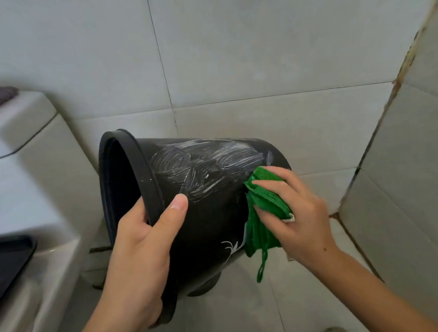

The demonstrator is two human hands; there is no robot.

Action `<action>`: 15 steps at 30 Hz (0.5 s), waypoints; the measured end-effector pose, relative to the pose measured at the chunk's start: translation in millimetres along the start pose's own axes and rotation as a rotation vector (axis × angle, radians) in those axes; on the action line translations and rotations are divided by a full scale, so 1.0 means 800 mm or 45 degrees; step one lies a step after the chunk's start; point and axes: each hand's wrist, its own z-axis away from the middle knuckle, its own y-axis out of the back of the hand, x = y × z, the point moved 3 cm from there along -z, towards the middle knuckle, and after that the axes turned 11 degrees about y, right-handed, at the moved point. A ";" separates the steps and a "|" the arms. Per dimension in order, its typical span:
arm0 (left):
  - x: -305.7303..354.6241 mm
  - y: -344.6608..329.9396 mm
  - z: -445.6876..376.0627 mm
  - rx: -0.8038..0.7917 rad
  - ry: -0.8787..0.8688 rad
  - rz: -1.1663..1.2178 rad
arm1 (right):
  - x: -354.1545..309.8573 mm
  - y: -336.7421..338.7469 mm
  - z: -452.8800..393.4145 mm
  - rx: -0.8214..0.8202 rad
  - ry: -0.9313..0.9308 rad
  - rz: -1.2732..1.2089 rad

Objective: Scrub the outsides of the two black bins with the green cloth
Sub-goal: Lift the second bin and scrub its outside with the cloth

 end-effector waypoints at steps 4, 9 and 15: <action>0.000 -0.005 0.007 -0.034 -0.019 -0.024 | 0.037 0.015 -0.009 0.129 -0.307 0.000; -0.003 -0.009 0.006 -0.027 0.011 -0.029 | 0.022 0.009 0.000 0.138 -0.339 0.015; -0.007 -0.006 0.002 0.016 0.047 0.034 | -0.042 0.001 0.008 -0.025 0.236 -0.003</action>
